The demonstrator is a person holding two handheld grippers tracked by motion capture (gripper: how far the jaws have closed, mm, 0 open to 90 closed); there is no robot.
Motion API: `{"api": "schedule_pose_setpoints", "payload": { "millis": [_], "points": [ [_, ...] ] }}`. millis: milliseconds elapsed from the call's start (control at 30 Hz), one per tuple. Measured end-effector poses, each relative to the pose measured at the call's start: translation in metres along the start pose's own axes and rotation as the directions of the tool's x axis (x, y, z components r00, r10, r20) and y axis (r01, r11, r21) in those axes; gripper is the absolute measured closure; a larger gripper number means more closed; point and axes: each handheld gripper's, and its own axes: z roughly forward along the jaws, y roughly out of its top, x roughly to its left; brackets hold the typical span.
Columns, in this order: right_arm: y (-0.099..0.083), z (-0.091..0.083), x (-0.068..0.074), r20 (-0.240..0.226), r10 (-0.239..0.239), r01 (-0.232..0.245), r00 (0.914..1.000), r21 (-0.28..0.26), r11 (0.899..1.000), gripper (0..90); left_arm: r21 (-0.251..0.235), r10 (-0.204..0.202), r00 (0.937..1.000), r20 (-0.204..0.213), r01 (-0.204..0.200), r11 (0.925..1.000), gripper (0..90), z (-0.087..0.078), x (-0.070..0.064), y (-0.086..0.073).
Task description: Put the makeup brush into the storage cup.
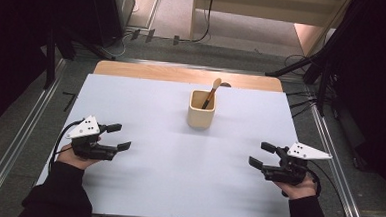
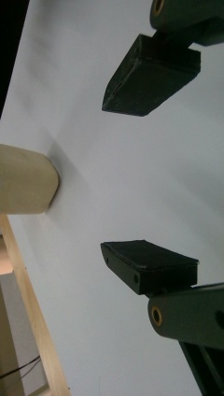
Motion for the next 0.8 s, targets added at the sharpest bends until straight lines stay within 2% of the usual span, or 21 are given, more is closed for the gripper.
{"api": "schedule_pose_setpoints", "payload": {
  "millis": [133, 267, 600, 800],
  "points": [
    [0.000, 0.000, 0.000, 0.001, -0.006, 0.006, 1.0000, -0.004, 1.000, 22.2, -0.018, -0.026, 0.9997, 0.000, 0.026, 0.9995, 27.6, -0.005, 0.003, -0.003],
    [0.000, -0.001, 0.000, 0.004, -0.008, 0.008, 1.0000, -0.007, 1.000, 21.9, -0.021, -0.020, 0.9998, -0.010, 0.020, 0.9996, 26.5, -0.008, 0.003, -0.007],
    [-0.001, 0.000, 0.001, 0.003, -0.021, 0.021, 0.9998, -0.001, 1.000, 21.5, -0.010, -0.043, 0.9990, -0.013, 0.042, 0.9991, 25.9, -0.008, 0.006, -0.011],
    [-0.001, 0.000, 0.001, 0.006, -0.021, 0.021, 0.9998, 0.001, 1.000, 21.4, -0.019, -0.036, 0.9991, -0.021, 0.036, 0.9992, 25.8, -0.009, 0.006, -0.012]
  ]
}}
